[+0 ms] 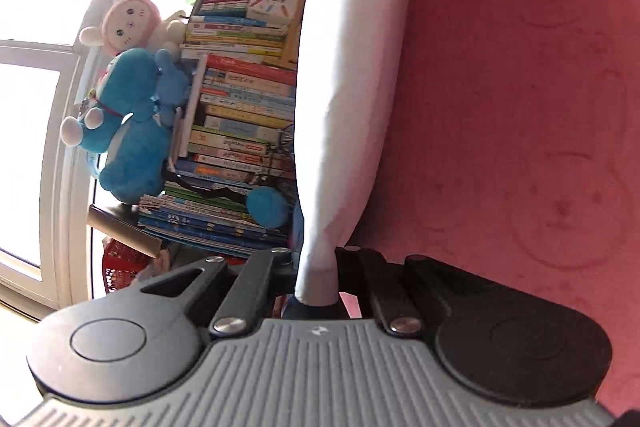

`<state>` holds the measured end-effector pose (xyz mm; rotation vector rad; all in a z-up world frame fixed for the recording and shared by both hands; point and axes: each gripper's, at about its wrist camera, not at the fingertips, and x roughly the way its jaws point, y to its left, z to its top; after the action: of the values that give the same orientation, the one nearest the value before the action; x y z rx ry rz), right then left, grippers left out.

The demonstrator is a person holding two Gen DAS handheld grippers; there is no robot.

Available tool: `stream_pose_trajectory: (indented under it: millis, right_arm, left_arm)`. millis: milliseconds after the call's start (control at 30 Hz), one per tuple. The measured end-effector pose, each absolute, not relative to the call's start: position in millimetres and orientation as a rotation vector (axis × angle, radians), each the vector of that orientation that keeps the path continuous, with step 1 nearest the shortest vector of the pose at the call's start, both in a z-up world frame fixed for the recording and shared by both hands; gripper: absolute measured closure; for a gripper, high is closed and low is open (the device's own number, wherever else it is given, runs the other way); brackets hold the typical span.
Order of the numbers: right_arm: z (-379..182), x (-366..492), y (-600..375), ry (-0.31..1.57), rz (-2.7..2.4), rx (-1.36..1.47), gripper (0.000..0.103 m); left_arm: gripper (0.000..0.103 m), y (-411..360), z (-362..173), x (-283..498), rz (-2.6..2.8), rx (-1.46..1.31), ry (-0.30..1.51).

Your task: Fold clothes

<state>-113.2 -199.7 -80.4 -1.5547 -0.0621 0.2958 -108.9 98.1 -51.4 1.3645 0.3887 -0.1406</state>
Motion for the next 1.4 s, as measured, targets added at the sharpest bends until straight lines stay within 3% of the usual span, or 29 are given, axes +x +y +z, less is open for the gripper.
stream_pose_trajectory:
  millis: [233,400,533,567,600,667,800,867,1033,1100,1333,1400]
  right_arm:
    - [-126.0,-160.1,-223.5,0.044,0.335,-1.596,0.092]
    - [-131.1,-169.6,-242.6,0.122,0.283,-1.578,0.091]
    - [-133.7,-179.3,-261.1,0.196,0.230,-1.556,0.089]
    - [-133.4,-182.4,-266.7,0.218,0.213,-1.547,0.084]
    - [-132.8,-188.2,-272.3,0.245,0.200,-1.531,0.078]
    - [-121.8,-201.0,-275.4,0.290,0.204,-1.444,0.076]
    - [-91.3,-217.6,-240.0,0.257,0.334,-1.265,0.056]
    - [-86.1,-223.6,-211.1,0.193,0.442,-1.245,0.056]
    - [-89.6,-229.1,-142.1,0.053,0.688,-1.241,0.054]
    - [-94.4,-226.1,-125.7,0.040,0.734,-1.249,0.058]
    - [-66.3,-198.5,-116.4,0.128,0.730,-1.108,0.056]
    - [-60.6,-196.7,-119.1,0.143,0.731,-1.072,0.050]
  left_arm:
    - [0.097,107.6,-107.8,-155.6,-0.177,1.428,0.472]
    - [0.084,119.8,-98.8,-160.2,-0.180,1.385,0.487]
    - [0.064,137.1,-91.8,-164.4,-0.094,1.362,0.542]
    - [0.051,145.4,-88.1,-165.5,-0.058,1.336,0.571]
    - [0.047,153.5,-83.7,-166.9,-0.020,1.308,0.600]
    - [0.045,163.4,-68.3,-171.1,0.028,1.200,0.655]
    - [0.043,143.2,-32.0,-180.2,-0.040,0.945,0.637]
    - [0.034,114.1,-25.8,-183.6,-0.161,0.918,0.576]
    - [0.033,40.6,-41.1,-182.1,-0.450,0.975,0.445]
    - [0.033,20.0,-50.2,-179.0,-0.529,0.993,0.411]
    - [0.033,-0.4,-57.9,-148.9,-0.593,1.012,0.381]
    - [0.054,2.3,-52.1,-138.8,-0.604,0.982,0.414]
